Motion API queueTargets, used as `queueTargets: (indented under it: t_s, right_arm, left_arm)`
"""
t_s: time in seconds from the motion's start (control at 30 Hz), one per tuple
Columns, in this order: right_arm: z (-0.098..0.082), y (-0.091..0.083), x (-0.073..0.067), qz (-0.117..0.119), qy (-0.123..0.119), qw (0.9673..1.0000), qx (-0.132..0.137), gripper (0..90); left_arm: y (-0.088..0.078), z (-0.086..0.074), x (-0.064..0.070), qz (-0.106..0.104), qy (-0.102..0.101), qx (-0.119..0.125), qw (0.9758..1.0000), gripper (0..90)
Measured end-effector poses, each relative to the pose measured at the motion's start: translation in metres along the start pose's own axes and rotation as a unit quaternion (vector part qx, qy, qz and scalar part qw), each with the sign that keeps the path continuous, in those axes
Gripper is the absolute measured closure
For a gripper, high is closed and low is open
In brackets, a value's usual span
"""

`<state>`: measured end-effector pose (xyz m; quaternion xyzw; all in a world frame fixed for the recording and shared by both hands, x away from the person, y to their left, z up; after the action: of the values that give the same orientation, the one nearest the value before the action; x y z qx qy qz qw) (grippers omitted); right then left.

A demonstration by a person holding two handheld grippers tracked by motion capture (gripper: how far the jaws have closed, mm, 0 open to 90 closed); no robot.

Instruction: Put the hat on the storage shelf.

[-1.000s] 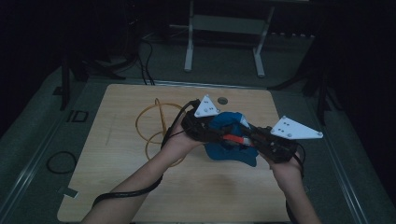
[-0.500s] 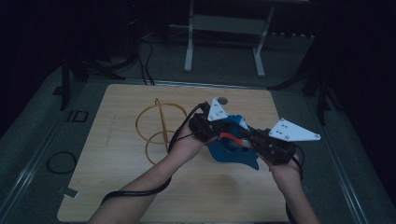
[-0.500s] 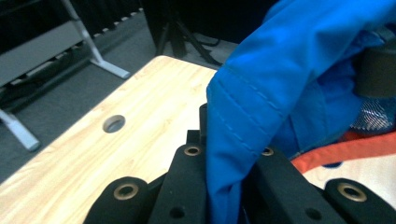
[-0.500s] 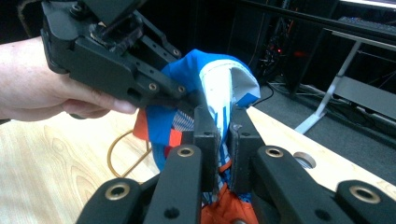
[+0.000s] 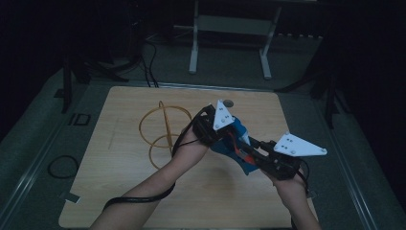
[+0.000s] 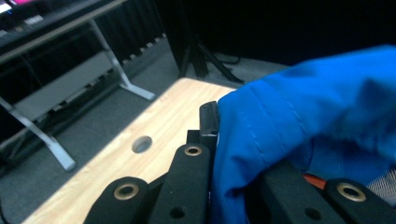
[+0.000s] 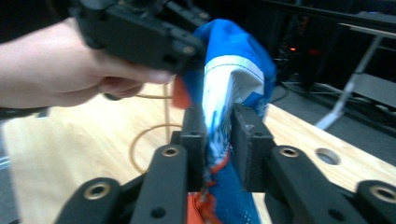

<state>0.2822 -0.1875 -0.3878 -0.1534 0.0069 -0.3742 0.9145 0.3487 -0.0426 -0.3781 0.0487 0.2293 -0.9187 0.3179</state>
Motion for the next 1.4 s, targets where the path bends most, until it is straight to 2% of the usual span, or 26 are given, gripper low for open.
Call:
queueTargets:
  t_s: [0.07,0.1,0.17,0.2,0.27,0.3,0.37,0.47,0.5,0.53,0.63,0.67,0.73,0.77,0.83,0.87,0.97,1.0,1.03,1.07,1.13,1.2,1.27,1.3,1.33,1.4]
  right_arm:
    - [0.001,-0.004,-0.004,0.01,0.0,0.9999,0.009,65.9]
    - [0.002,-0.006,-0.006,0.014,-0.002,0.9998,0.013,63.5]
    - [0.006,-0.012,-0.007,0.018,-0.002,0.9994,0.028,57.0]
    - [0.007,-0.016,-0.007,0.019,-0.001,0.9993,0.033,55.7]
    - [0.009,-0.023,-0.006,0.015,-0.012,0.999,0.042,48.8]
    - [0.01,-0.025,-0.005,0.011,-0.016,0.9989,0.042,47.2]
    - [0.008,-0.029,-0.001,0.005,-0.022,0.9988,0.043,44.5]
    - [0.005,-0.03,0.004,0.005,-0.02,0.999,0.039,42.8]
    - [0.0,-0.03,0.009,0.009,-0.017,0.9993,0.033,38.6]
    - [-0.002,-0.03,0.011,0.012,-0.016,0.9994,0.029,38.6]
    - [-0.007,-0.027,0.015,0.019,-0.015,0.9995,0.022,41.0]
    - [-0.009,-0.027,0.016,0.028,-0.012,0.9993,0.022,42.8]
    - [-0.01,-0.025,0.017,0.031,-0.01,0.9992,0.024,44.5]
    - [-0.011,-0.025,0.017,0.033,-0.011,0.9992,0.022,47.4]
    - [-0.012,-0.023,0.017,0.032,-0.014,0.9992,0.022,48.2]
    - [-0.012,-0.022,0.017,0.033,-0.015,0.9991,0.02,50.3]
    - [-0.014,-0.019,0.015,0.035,-0.023,0.999,0.015,51.6]
    - [-0.014,-0.019,0.015,0.035,-0.023,0.999,0.015,51.6]
    - [-0.014,-0.018,0.014,0.04,-0.022,0.9988,0.015,51.7]
    - [-0.015,-0.017,0.012,0.042,-0.024,0.9987,0.015,51.8]
    - [-0.015,-0.016,0.009,0.049,-0.031,0.9982,0.014,52.2]
    - [-0.015,-0.016,0.006,0.055,-0.033,0.9979,0.014,52.9]
    - [-0.015,-0.015,0.005,0.062,-0.032,0.9975,0.013,54.8]
    - [-0.013,-0.015,0.003,0.081,-0.028,0.9963,0.009,57.3]
    - [-0.012,-0.015,0.002,0.085,-0.028,0.9959,0.01,59.1]
    - [-0.011,-0.015,0.002,0.088,-0.03,0.9956,0.011,61.7]
  left_arm:
    - [-0.003,0.002,-0.001,0.002,0.003,0.013,0.9999,90.0]
    - [-0.005,0.002,-0.002,-0.004,0.002,0.017,0.9998,90.0]
    - [-0.008,0.003,-0.005,0.002,0.008,0.023,0.9997,90.0]
    - [-0.009,0.003,-0.006,-0.01,0.007,0.03,0.9995,90.0]
    - [-0.013,0.003,-0.009,-0.004,0.007,0.04,0.9992,90.0]
    - [-0.014,0.003,-0.01,-0.016,0.007,0.046,0.9988,90.0]
    - [-0.018,0.002,-0.013,-0.019,0.009,0.051,0.9985,90.0]
    - [-0.021,0.002,-0.015,-0.03,0.013,0.056,0.9979,90.0]
    - [-0.024,0.0,-0.016,-0.047,0.019,0.062,0.9968,90.0]
    - [-0.025,-0.001,-0.017,-0.05,0.019,0.064,0.9965,90.0]
    - [-0.028,-0.003,-0.019,-0.077,0.016,0.074,0.9941,90.0]
    - [-0.029,-0.004,-0.019,-0.093,0.014,0.08,0.9923,90.0]
    - [-0.031,-0.005,-0.019,-0.108,0.018,0.088,0.9901,90.0]
    - [-0.032,-0.005,-0.019,-0.127,0.018,0.098,0.9869,90.0]
    - [-0.034,-0.005,-0.018,-0.139,0.023,0.106,0.9844,90.0]
    - [-0.035,-0.004,-0.016,-0.156,0.024,0.114,0.9808,90.0]
    - [-0.039,-0.003,-0.011,-0.182,0.039,0.137,0.973,89.9]
    - [-0.039,-0.003,-0.011,-0.182,0.039,0.137,0.973,89.9]
    - [-0.04,-0.002,-0.01,-0.187,0.046,0.145,0.9706,89.9]
    - [-0.042,-0.001,-0.007,-0.199,0.053,0.153,0.9665,89.9]
    - [-0.043,0.001,-0.004,-0.216,0.052,0.161,0.9616,89.9]
    - [-0.043,0.001,-0.002,-0.226,0.056,0.166,0.9583,89.9]
    - [-0.043,0.001,-0.002,-0.226,0.056,0.166,0.9583,89.9]
    - [-0.043,0.002,0.001,-0.258,0.05,0.176,0.9488,89.9]
    - [-0.044,0.002,0.002,-0.265,0.051,0.179,0.9462,89.9]
    - [-0.043,0.002,0.003,-0.272,0.054,0.176,0.9445,89.9]
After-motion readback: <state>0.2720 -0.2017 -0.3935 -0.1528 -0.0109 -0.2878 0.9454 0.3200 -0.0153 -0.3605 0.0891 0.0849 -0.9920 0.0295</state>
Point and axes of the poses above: each handheld gripper's, and its own axes: y roughly forward along the jaws, z roughly out of its top, x roughly to its right, the point moved 5 cm from there along y, roughly forward along the jaws, and after that the axes turned 5 degrees about -z, right-handed, at the moved point
